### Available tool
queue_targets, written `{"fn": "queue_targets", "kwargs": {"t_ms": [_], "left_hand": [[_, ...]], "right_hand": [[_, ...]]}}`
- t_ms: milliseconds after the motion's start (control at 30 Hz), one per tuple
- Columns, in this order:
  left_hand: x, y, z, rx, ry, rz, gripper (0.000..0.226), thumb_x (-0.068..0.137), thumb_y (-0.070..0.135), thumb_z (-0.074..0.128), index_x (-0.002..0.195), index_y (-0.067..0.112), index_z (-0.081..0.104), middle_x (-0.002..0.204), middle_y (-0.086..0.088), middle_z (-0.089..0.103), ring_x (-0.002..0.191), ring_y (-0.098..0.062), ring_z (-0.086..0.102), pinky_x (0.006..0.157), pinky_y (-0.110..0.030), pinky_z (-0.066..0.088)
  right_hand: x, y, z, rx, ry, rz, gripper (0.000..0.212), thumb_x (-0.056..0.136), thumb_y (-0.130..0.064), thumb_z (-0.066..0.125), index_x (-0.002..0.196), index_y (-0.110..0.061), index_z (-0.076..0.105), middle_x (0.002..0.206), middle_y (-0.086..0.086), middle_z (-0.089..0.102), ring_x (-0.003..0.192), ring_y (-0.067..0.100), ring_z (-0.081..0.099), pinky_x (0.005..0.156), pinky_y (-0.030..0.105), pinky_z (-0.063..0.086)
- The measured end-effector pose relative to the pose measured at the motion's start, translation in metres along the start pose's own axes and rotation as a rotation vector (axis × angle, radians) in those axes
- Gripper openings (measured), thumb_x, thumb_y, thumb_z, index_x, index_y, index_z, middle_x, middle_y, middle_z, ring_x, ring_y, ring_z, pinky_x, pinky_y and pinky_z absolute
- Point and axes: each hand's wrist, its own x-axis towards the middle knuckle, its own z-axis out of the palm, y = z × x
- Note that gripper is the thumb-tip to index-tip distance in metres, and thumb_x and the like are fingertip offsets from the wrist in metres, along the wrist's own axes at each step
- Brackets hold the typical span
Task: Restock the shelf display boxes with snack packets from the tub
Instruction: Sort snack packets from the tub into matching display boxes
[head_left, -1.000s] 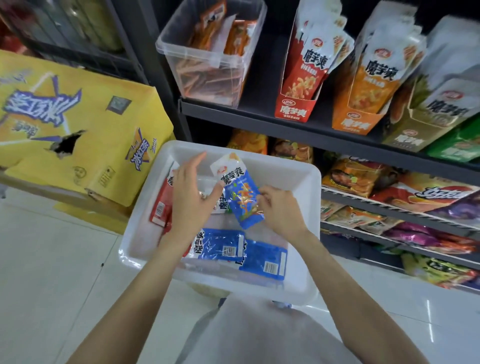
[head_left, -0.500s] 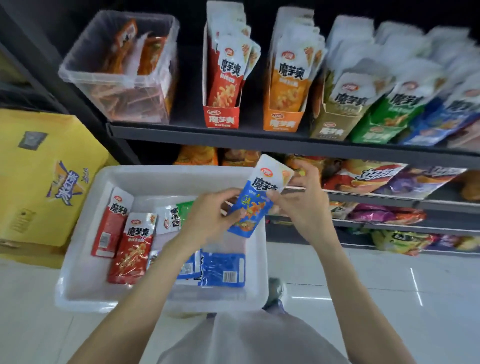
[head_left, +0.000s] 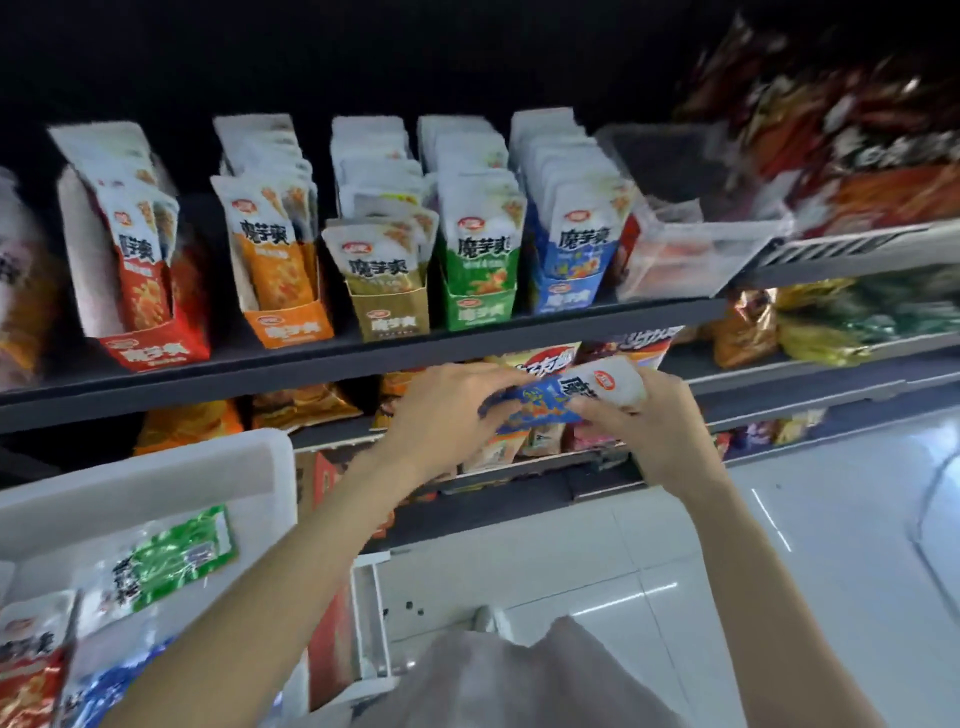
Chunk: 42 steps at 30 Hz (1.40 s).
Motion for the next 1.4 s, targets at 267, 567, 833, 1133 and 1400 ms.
{"fn": "queue_targets", "kwargs": {"t_ms": [267, 567, 833, 1133, 1400], "left_hand": [[0.081, 0.003, 0.032, 0.214, 0.106, 0.043, 0.04, 0.09, 0.015, 0.058, 0.13, 0.01, 0.053, 0.13, -0.005, 0.055, 0.12, -0.021, 0.05, 0.098, -0.03, 0.042], [0.128, 0.012, -0.002, 0.242, 0.257, 0.075, 0.03, 0.091, 0.009, 0.056, 0.121, 0.009, 0.055, 0.119, -0.008, 0.055, 0.1, -0.02, 0.059, 0.085, -0.034, 0.051], [0.172, 0.003, -0.023, 0.461, 0.155, 0.04, 0.027, 0.081, 0.027, 0.071, 0.103, 0.011, 0.066, 0.11, -0.004, 0.06, 0.098, -0.025, 0.056, 0.091, -0.037, 0.034], [0.188, -0.002, -0.021, 0.548, 0.131, 0.019, 0.026, 0.085, 0.031, 0.066, 0.102, 0.011, 0.066, 0.112, 0.0, 0.059, 0.101, -0.022, 0.052, 0.09, -0.034, 0.031], [0.186, -0.005, -0.021, 0.567, 0.164, 0.052, 0.023, 0.082, 0.026, 0.07, 0.098, 0.009, 0.068, 0.105, -0.003, 0.061, 0.094, -0.025, 0.057, 0.084, -0.036, 0.037]], "right_hand": [[0.047, -0.014, -0.081, -0.062, 0.519, -0.251, 0.035, 0.085, -0.015, 0.07, 0.061, -0.029, 0.048, 0.051, -0.023, 0.051, 0.05, -0.003, 0.039, 0.051, 0.016, 0.033], [0.104, -0.02, -0.09, -0.2, 0.296, -0.395, 0.025, 0.088, -0.012, 0.066, 0.11, -0.001, 0.068, 0.097, -0.001, 0.07, 0.083, -0.008, 0.06, 0.073, 0.003, 0.043], [0.123, -0.018, -0.081, -0.367, 0.318, -0.58, 0.022, 0.084, -0.005, 0.069, 0.105, 0.002, 0.07, 0.098, 0.012, 0.071, 0.085, 0.009, 0.061, 0.075, -0.005, 0.039], [0.138, -0.026, -0.071, -0.527, 0.232, -0.695, 0.023, 0.087, -0.007, 0.065, 0.109, -0.004, 0.069, 0.091, 0.01, 0.073, 0.072, 0.018, 0.067, 0.068, 0.02, 0.049], [0.156, -0.059, -0.064, -0.79, 0.11, -0.592, 0.023, 0.094, -0.013, 0.054, 0.114, -0.009, 0.064, 0.086, 0.016, 0.069, 0.076, 0.034, 0.063, 0.072, 0.041, 0.052]]}}
